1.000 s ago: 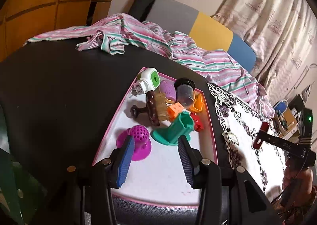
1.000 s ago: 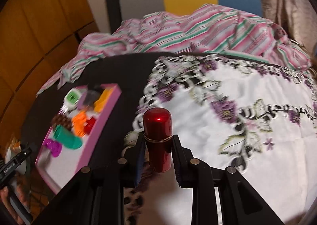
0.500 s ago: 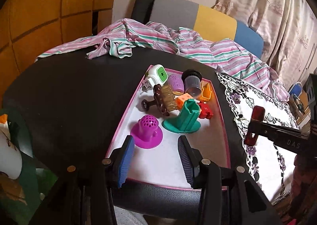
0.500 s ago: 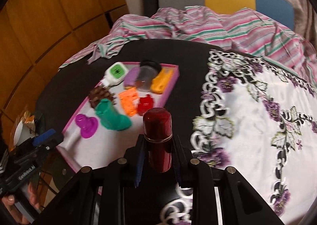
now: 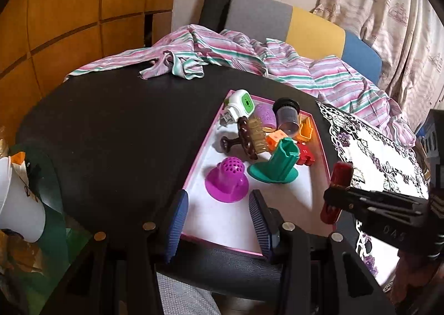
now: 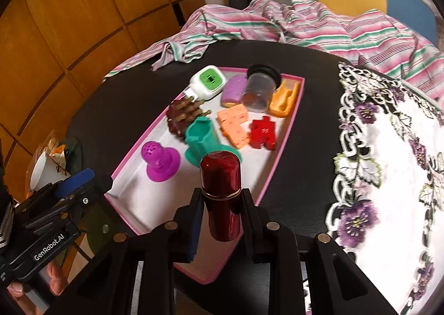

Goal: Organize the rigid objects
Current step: 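Carry the red cylinder into the tray and open the right gripper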

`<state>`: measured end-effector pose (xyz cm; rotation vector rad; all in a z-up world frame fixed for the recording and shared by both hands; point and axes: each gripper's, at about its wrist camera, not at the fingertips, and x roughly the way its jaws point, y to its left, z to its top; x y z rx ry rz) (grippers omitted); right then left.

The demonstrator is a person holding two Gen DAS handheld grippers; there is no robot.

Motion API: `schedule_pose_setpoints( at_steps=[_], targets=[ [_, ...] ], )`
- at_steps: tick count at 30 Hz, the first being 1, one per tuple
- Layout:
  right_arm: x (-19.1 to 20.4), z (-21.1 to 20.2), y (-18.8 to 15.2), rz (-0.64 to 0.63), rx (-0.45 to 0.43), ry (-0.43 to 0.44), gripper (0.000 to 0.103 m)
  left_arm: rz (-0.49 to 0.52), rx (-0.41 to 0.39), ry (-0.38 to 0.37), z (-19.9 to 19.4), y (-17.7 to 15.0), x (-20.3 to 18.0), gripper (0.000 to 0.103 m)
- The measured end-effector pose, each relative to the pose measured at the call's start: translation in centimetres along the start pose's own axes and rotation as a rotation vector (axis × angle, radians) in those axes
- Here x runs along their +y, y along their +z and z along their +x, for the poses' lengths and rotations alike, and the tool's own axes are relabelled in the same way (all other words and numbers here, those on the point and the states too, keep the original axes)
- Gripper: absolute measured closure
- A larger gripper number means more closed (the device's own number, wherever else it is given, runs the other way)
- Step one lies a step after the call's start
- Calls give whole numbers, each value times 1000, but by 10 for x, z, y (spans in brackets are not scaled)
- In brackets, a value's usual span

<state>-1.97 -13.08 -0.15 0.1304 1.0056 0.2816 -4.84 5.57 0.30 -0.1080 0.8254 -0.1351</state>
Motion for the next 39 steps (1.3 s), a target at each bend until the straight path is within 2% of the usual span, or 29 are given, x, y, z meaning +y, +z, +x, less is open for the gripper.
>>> schedule_pose_setpoints(
  at_steps=[12, 18, 28, 39],
  targets=[
    [20, 37, -2, -9, 77, 38, 77, 36, 5, 71, -3, -1, -2, 57],
    [32, 45, 1, -12, 77, 73, 76, 54, -14, 119, -5, 0, 0, 57],
    [26, 36, 6, 40, 35, 101, 75, 57, -14, 113, -7, 0, -2, 57],
    [16, 23, 0, 58, 28, 62, 75, 49, 6, 108, -3, 0, -7, 57]
  ],
)
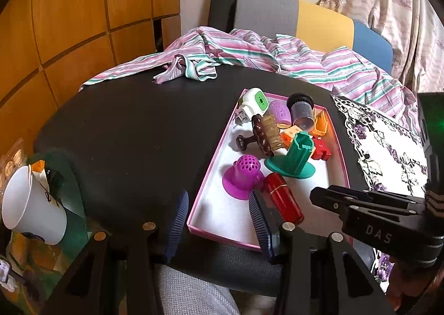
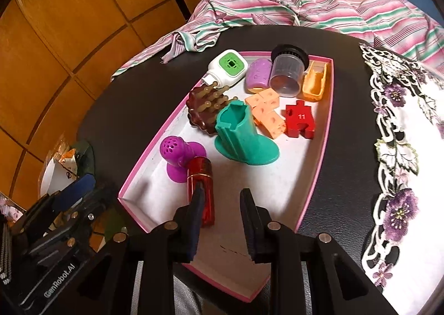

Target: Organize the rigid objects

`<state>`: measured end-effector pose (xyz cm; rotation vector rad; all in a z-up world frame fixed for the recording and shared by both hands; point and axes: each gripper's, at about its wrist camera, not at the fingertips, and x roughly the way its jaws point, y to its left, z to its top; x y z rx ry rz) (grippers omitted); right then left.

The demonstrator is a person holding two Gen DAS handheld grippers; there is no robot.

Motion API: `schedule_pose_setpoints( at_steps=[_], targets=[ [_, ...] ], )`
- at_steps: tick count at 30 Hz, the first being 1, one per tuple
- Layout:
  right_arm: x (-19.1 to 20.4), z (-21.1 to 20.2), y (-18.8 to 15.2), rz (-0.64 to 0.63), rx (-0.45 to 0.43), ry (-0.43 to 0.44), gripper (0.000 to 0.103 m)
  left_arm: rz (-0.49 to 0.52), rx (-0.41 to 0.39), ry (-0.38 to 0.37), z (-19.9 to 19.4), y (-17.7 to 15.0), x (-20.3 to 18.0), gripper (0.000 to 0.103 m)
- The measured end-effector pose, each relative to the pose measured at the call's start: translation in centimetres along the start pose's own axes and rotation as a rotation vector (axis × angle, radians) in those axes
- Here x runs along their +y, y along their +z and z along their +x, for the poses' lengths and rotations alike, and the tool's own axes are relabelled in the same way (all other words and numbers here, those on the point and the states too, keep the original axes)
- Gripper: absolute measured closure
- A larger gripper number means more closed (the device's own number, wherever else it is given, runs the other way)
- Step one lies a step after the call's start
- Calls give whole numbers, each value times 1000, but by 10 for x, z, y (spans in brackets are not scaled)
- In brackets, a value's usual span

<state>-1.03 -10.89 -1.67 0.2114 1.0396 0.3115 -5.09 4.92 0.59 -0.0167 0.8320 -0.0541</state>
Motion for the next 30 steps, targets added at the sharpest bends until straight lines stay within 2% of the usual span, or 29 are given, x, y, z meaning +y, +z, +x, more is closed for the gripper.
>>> schedule_pose_setpoints(
  at_steps=[1, 3, 7, 9, 13, 15, 18, 21, 23, 30],
  targets=[
    [0, -1, 0, -1, -3, -7, 74, -3, -2, 2, 0, 0, 0, 57],
    [0, -6, 0, -5, -17, -32, 62, -5, -4, 5, -1, 1, 0, 57],
    [0, -13, 1, -10, -40, -62, 56, -11, 5, 3, 0, 2, 0, 57],
    [0, -16, 3, -6, -48, -82, 46, -20, 12, 1, 1, 4, 0, 57],
    [1, -20, 6, -13, -70, -127, 42, -35, 14, -5, 0, 6, 2, 57],
    [1, -22, 8, -4, -81, -153, 35, -40, 24, -10, 2, 9, 1, 57],
    [-2, -25, 12, 22, -98, -177, 31, -47, 71, -90, 6, 14, 2, 57],
    [-5, -28, 15, 50, -110, -191, 29, -97, 89, -124, 10, 18, 4, 57],
    [-6, -31, 16, 59, -126, -211, 27, -99, 90, -110, 11, 21, 1, 57],
    [-8, -44, 21, 75, -182, -286, 15, 3, 73, -54, 10, 30, -20, 57]
  ],
)
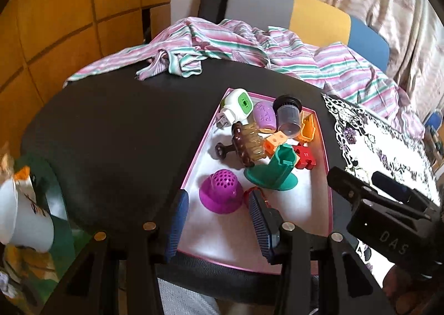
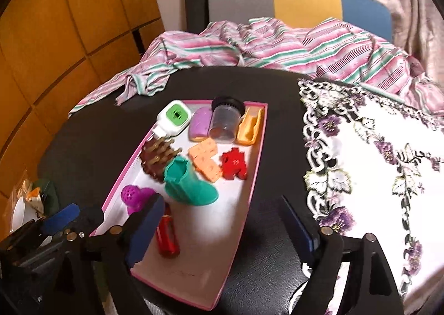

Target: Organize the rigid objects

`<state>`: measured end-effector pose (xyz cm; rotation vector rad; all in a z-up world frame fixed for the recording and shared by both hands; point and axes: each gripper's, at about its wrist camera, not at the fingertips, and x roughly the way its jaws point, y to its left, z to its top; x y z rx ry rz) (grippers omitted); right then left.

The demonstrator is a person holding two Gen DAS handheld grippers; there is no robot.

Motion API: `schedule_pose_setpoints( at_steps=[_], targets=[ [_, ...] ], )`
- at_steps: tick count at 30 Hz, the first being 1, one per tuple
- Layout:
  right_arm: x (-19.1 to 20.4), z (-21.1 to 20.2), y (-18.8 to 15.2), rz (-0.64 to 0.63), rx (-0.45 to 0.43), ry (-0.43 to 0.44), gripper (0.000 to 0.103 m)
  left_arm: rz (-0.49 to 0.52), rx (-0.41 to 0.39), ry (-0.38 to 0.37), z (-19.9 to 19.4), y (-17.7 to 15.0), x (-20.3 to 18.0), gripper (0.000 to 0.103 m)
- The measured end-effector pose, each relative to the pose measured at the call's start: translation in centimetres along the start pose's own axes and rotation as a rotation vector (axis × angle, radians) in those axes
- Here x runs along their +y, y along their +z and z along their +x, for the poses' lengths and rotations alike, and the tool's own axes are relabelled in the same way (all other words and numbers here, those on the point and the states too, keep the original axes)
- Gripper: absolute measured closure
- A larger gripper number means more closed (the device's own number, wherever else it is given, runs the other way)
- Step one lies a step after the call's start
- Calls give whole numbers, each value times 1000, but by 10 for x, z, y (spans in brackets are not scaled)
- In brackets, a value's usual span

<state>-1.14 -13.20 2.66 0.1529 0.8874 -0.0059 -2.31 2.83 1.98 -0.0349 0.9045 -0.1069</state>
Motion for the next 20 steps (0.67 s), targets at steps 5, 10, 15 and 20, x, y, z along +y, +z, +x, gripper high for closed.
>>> schedule_pose_setpoints(
  at_steps=[5, 10, 15, 20],
  targets=[
    [-6, -1, 1, 18, -15, -49, 10, 26, -1, 5, 0, 3, -10, 57],
    [-11, -2, 0, 34, -21, -49, 10, 15, 15, -14, 3, 3, -14, 57],
    [-17, 0, 1, 56, -13, -46, 10, 3, 7, -15, 4, 3, -15, 57],
    [-24, 1, -1, 82, -5, -43, 10, 0, 3, -9, 4, 3, -16, 57]
  ],
)
